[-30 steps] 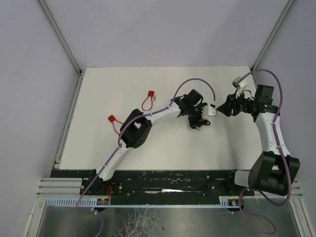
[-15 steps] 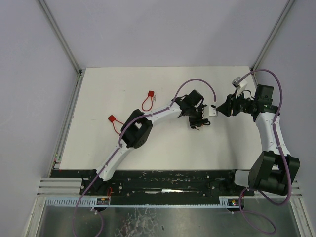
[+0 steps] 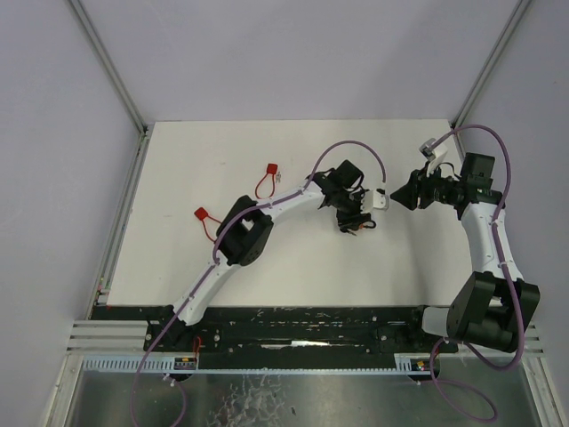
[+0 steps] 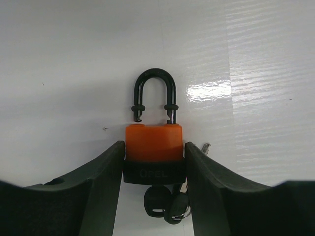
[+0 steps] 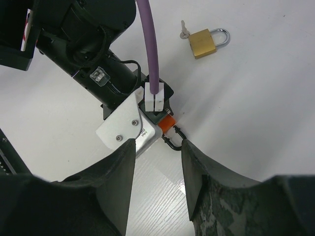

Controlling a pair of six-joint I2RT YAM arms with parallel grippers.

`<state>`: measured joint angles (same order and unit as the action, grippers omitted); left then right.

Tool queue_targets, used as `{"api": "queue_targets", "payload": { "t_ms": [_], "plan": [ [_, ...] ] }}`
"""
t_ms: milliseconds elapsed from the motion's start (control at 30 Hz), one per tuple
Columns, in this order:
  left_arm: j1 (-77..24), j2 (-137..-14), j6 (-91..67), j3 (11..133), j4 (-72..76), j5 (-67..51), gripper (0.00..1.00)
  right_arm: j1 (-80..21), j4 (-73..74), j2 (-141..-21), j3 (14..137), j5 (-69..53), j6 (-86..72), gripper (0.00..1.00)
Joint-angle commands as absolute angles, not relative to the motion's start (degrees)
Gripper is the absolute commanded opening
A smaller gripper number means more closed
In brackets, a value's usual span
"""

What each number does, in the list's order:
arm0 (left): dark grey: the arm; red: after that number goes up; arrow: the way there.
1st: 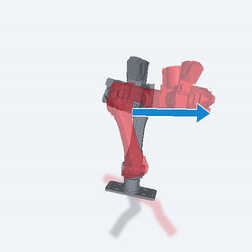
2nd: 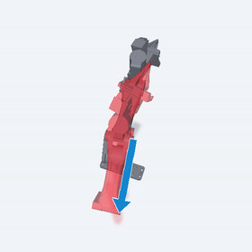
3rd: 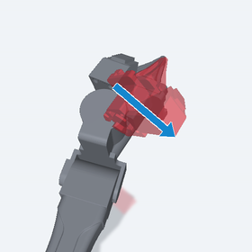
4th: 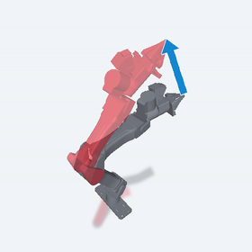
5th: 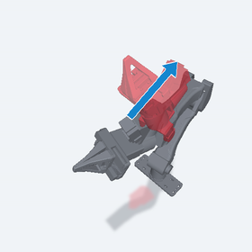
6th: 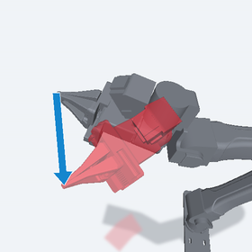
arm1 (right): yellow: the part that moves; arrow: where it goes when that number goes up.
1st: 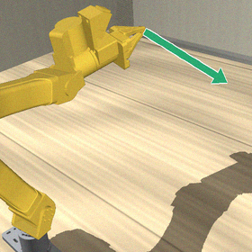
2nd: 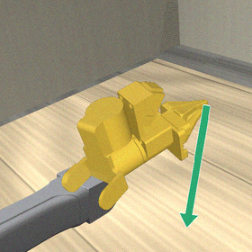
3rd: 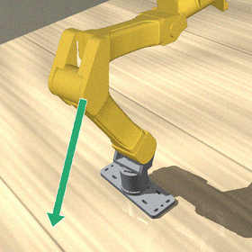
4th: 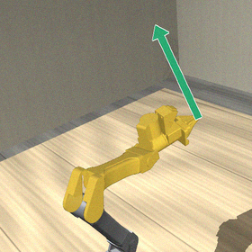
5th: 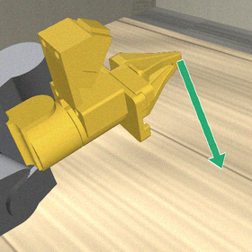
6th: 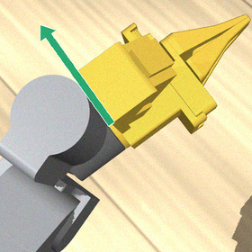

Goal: Lock with the key
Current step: Pick up the lock from the center of the board.

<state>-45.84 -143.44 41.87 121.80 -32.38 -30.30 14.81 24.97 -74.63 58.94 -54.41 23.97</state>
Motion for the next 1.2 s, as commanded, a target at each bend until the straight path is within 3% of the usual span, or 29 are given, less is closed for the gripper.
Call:
{"api": "queue_targets", "payload": {
  "t_ms": [0,200,367,533,900,1033,1167],
  "plan": [
    [-45.5,-143.6,44.0,122.6,-36.5,-32.9,0.17,15.2,25.2,-74.4,58.9,-57.0,23.3,0.49],
    [-45.5,-135.0,44.7,111.7,-26.6,-34.2,0.01,15.3,25.3,-75.9,58.5,-58.1,23.2,0.48],
    [-45.5,-125.3,45.1,95.9,-9.6,-34.1,0.0,15.3,25.9,-76.9,58.2,-59.1,24.8,0.48],
    [-45.0,-122.8,46.0,92.9,-7.1,-36.6,0.0,15.3,25.6,-75.6,55.4,-64.2,30.5,0.48],
    [-43.1,-120.5,44.7,92.1,-7.9,-46.4,0.0,11.4,39.2,-70.1,46.7,-68.8,78.9,0.73],
    [-42.6,-119.4,43.7,90.9,-6.5,-50.3,0.0,9.7,42.4,-70.3,45.4,-66.2,89.8,0.75],
    [-42.4,-119.2,42.1,91.4,-6.6,-53.9,0.0,8.6,39.3,-69.9,43.9,-64.9,90.5,0.73]
  ]
}}
